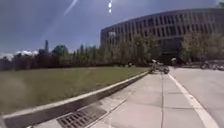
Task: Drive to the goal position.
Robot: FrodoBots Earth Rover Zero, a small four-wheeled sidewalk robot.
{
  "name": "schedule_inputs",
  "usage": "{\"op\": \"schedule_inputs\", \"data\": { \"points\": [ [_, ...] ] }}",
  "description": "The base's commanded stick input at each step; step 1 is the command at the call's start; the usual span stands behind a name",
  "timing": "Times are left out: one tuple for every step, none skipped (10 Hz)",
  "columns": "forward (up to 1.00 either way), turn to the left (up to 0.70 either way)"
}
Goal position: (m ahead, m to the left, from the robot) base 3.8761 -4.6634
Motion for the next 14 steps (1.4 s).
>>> {"op": "schedule_inputs", "data": {
  "points": [
    [0.7,-0.3],
    [0.7,-0.3],
    [0.7,-0.08],
    [0.7,0.0],
    [0.7,0.0],
    [0.7,0.0],
    [0.7,0.0],
    [0.7,0.0],
    [0.7,0.0],
    [0.7,0.0],
    [0.7,0.0],
    [0.7,0.0],
    [0.7,0.0],
    [0.7,0.0]
  ]
}}
